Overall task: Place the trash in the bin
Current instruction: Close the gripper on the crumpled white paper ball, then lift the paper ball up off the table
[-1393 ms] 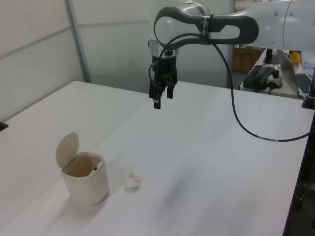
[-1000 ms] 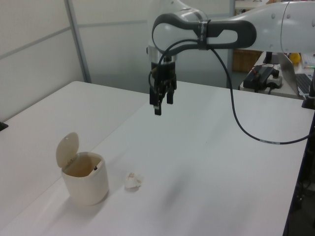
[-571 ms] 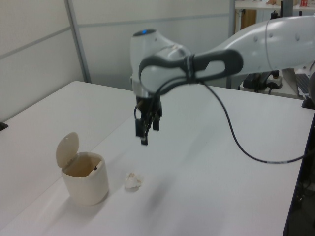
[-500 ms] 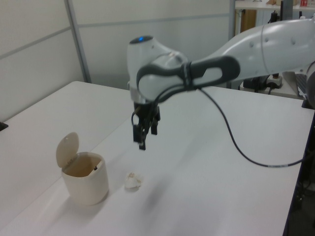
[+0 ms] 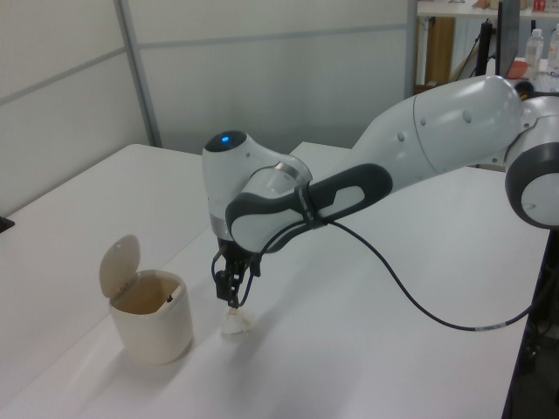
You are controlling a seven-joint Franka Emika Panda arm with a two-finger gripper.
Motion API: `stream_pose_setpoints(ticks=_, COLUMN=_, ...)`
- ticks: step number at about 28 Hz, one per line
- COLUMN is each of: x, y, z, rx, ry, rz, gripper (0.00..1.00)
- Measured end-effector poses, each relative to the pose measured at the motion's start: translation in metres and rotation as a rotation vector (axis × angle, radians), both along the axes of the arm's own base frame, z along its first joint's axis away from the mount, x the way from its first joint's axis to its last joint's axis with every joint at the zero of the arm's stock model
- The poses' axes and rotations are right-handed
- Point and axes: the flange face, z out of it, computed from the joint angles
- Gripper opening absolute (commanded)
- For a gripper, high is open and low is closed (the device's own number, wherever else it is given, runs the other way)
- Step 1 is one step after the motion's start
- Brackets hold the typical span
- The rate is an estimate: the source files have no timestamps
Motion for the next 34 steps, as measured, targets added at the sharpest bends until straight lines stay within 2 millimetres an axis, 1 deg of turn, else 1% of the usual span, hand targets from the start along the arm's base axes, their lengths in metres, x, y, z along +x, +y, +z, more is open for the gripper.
stream_pose_setpoints(ticks=11, x=0.006, y=0.023, z=-0.04, rx=-0.066, ry=-0.04, rz=-0.033, gripper=1.0)
stream_pose_setpoints(ticks=15, x=0.007, y=0.029, z=-0.054, rx=-0.083, ry=-0.039, rz=-0.038, gripper=1.0)
stream_pose_setpoints(ticks=17, x=0.007, y=0.03, z=-0.058, rx=-0.089, ry=-0.036, rz=-0.039, gripper=0.91)
stream_pose_setpoints(ticks=18, x=0.007, y=0.03, z=-0.06, rx=-0.091, ry=-0.035, rz=-0.039, gripper=0.81)
stream_pose_setpoints(ticks=22, x=0.006, y=0.032, z=-0.062, rx=-0.1, ry=-0.035, rz=-0.03, gripper=0.6)
stream_pose_setpoints(ticks=23, x=0.006, y=0.033, z=-0.061, rx=-0.104, ry=-0.037, rz=-0.026, gripper=0.49)
stream_pose_setpoints(ticks=26, x=0.006, y=0.035, z=-0.062, rx=-0.112, ry=-0.039, rz=-0.019, gripper=0.35)
stream_pose_setpoints(ticks=27, x=0.006, y=0.035, z=-0.062, rx=-0.113, ry=-0.038, rz=-0.017, gripper=0.26)
stream_pose_setpoints(ticks=32, x=0.006, y=0.037, z=-0.066, rx=-0.118, ry=-0.033, rz=-0.012, gripper=0.09)
stream_pose_setpoints(ticks=34, x=0.006, y=0.037, z=-0.067, rx=-0.119, ry=-0.033, rz=-0.012, gripper=0.07)
